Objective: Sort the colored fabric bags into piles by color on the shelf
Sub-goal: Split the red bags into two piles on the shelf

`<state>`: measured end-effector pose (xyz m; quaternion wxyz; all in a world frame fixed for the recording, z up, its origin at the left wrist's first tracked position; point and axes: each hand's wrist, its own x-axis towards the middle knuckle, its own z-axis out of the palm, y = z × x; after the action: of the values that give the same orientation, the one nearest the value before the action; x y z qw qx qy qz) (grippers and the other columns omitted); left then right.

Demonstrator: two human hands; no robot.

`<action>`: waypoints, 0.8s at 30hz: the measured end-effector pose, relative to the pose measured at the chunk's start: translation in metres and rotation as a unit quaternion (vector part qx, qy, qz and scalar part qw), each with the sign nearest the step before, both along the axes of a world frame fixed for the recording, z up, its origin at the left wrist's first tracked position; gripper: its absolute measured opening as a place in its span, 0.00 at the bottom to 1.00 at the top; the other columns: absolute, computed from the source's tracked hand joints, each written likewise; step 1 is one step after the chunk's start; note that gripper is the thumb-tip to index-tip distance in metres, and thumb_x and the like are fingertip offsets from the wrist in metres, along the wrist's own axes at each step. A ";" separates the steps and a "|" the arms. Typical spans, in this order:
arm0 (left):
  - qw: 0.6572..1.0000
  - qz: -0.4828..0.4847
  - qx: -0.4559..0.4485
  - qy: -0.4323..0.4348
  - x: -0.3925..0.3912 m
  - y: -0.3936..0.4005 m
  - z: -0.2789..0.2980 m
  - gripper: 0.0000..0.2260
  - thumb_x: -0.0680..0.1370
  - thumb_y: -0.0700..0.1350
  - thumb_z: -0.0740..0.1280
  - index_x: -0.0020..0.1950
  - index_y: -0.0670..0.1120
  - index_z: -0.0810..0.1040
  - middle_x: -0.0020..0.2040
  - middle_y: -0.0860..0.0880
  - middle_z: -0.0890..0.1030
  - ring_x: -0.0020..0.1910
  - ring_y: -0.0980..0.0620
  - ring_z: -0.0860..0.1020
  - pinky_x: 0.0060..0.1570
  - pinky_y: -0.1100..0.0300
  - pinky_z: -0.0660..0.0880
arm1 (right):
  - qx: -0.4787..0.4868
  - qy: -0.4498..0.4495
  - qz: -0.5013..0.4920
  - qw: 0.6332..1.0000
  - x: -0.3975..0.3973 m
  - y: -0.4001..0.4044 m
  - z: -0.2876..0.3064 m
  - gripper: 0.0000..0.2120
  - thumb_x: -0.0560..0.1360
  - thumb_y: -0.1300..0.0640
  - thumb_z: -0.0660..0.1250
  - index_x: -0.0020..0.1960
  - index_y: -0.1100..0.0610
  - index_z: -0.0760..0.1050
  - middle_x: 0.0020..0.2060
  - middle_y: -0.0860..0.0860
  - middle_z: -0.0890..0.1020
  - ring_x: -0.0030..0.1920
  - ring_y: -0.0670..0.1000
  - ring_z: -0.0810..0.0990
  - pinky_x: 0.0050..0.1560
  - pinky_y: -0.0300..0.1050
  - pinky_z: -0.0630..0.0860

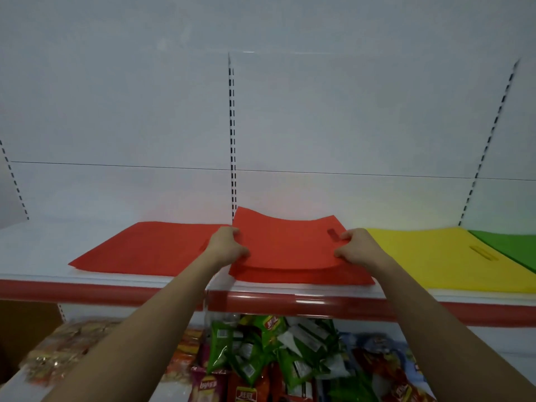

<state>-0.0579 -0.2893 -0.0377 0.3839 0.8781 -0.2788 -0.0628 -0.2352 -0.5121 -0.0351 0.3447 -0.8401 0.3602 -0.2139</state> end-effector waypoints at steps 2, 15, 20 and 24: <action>0.995 0.016 0.086 -0.049 -0.001 -0.010 -0.015 0.30 0.74 0.48 0.73 0.74 0.46 0.69 0.69 0.44 0.74 0.70 0.39 0.64 0.68 0.53 0.65 | -0.011 0.027 -0.001 1.000 -0.002 -0.012 -0.014 0.09 0.65 0.66 0.71 0.46 0.65 0.81 0.33 0.55 0.80 0.34 0.54 0.76 0.35 0.44 0.70; 0.967 0.043 0.164 -0.191 0.008 -0.010 -0.007 0.27 0.78 0.59 0.63 0.75 0.53 0.66 0.75 0.49 0.65 0.74 0.43 0.57 0.69 0.43 0.60 | -0.136 0.008 -0.046 0.990 0.010 -0.024 0.006 0.18 0.76 0.56 0.63 0.65 0.60 0.71 0.55 0.59 0.78 0.52 0.60 0.76 0.54 0.50 0.72; 0.961 0.057 0.165 -0.214 0.017 0.013 0.004 0.23 0.79 0.57 0.61 0.72 0.52 0.71 0.71 0.47 0.71 0.72 0.43 0.62 0.67 0.43 0.62 | -0.142 -0.011 -0.008 0.990 0.024 0.003 0.023 0.15 0.77 0.54 0.61 0.61 0.58 0.70 0.47 0.59 0.82 0.49 0.58 0.79 0.50 0.49 0.73; 0.967 0.087 0.127 -0.204 0.034 0.036 0.010 0.20 0.77 0.57 0.61 0.66 0.52 0.77 0.63 0.48 0.79 0.68 0.44 0.68 0.63 0.46 0.66 | -0.164 -0.012 0.003 0.986 0.040 0.035 0.040 0.09 0.76 0.53 0.62 0.49 0.58 0.75 0.48 0.55 0.81 0.50 0.59 0.78 0.49 0.49 0.73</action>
<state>-0.0234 -0.2537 -0.0276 0.2079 0.9348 -0.2635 0.1166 -0.1953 -0.4771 0.0048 0.2069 -0.8840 0.3132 -0.2787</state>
